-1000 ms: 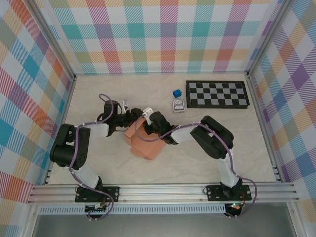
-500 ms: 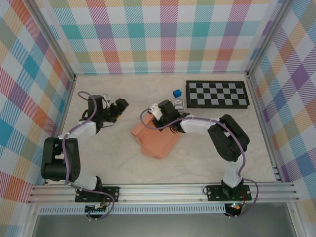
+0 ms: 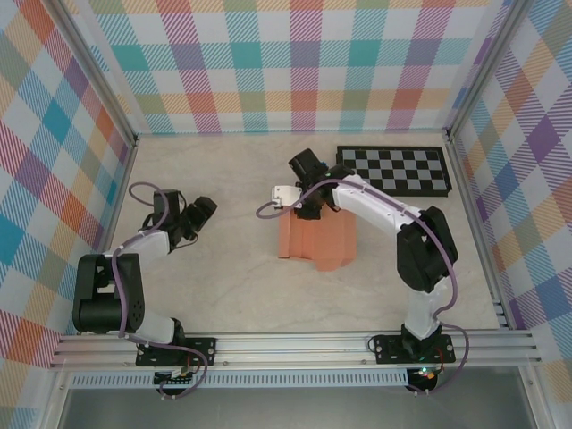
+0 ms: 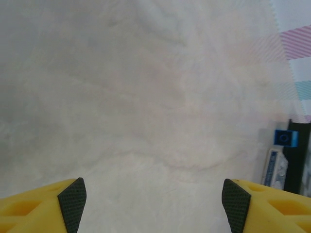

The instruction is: Fold the paper box

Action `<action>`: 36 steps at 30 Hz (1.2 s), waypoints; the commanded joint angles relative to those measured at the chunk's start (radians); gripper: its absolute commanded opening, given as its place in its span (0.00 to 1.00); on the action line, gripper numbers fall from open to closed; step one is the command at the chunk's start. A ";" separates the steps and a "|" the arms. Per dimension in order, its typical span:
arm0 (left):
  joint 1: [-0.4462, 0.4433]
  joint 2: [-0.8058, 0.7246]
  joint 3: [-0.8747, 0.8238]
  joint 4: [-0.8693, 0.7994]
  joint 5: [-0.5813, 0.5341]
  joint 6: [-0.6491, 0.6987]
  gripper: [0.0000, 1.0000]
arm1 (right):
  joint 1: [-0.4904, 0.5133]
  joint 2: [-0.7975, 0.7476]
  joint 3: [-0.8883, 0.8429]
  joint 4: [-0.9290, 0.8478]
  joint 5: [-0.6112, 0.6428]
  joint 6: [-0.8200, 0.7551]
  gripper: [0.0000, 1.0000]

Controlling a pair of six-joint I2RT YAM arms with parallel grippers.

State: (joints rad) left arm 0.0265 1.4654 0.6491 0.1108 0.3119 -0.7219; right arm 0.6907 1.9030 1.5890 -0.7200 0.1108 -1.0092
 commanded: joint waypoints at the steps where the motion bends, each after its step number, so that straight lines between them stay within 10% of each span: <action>1: -0.012 -0.031 -0.041 0.041 0.002 -0.006 0.76 | 0.024 0.082 0.021 -0.108 0.075 -0.181 0.08; 11: -0.040 -0.059 -0.030 0.007 0.023 0.053 0.76 | 0.062 0.117 -0.007 -0.041 0.118 -0.177 0.33; 23: -0.230 0.078 0.201 0.001 0.158 0.177 0.73 | 0.145 -0.322 -0.174 -0.066 0.156 -0.008 0.40; 26: -0.257 0.115 0.276 -0.068 0.189 0.223 0.72 | 0.133 -0.462 -0.262 -0.001 0.143 0.180 0.55; 31: -0.281 0.143 0.386 -0.248 0.184 0.354 0.72 | 0.000 -0.585 -0.342 -0.013 -0.326 0.437 0.71; 36: -0.280 0.152 0.423 -0.341 0.147 0.408 0.72 | -0.084 -0.406 -0.232 -0.163 -0.476 0.392 0.76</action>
State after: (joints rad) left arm -0.2459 1.6047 1.0451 -0.1200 0.4717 -0.3828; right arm 0.6201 1.3846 1.2984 -0.7872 -0.1780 -0.6662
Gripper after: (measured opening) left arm 0.720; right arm 0.759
